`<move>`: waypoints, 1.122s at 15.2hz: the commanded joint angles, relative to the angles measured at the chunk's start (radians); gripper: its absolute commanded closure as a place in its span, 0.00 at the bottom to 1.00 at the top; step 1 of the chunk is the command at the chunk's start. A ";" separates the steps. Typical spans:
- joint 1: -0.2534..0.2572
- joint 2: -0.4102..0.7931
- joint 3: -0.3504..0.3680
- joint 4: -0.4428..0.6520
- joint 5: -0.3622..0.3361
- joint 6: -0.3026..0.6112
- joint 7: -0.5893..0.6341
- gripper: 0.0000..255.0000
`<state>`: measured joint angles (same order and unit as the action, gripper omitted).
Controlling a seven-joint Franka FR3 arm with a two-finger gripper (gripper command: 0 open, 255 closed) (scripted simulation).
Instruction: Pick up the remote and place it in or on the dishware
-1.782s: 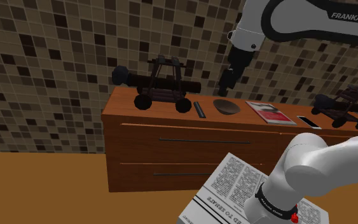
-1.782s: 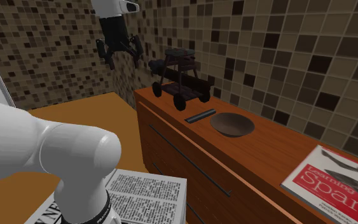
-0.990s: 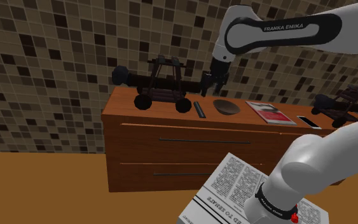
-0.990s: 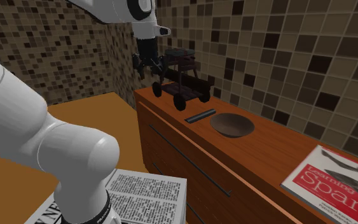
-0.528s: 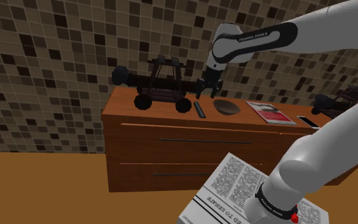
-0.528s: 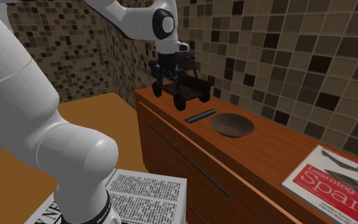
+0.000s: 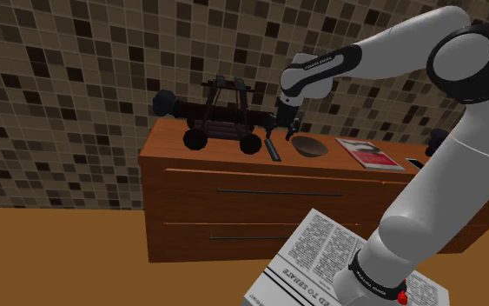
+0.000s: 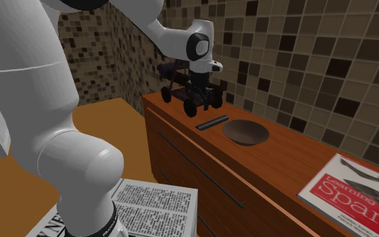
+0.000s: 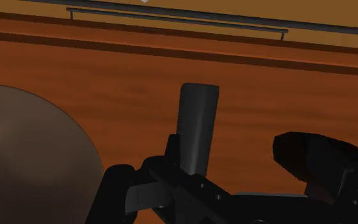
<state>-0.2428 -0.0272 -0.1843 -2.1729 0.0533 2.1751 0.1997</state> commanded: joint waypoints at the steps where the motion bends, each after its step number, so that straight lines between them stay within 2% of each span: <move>1: -0.013 0.067 -0.014 0.035 0.029 0.026 0.011 0.00; 5: -0.049 0.196 -0.041 0.109 0.096 0.064 0.016 0.00; 13: -0.050 0.262 -0.035 0.082 0.127 0.153 -0.003 0.00; 17: -0.047 0.262 -0.038 0.082 0.128 0.153 -0.004 0.00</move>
<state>-0.2902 0.2101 -0.2204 -2.0817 0.1809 2.2284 0.1843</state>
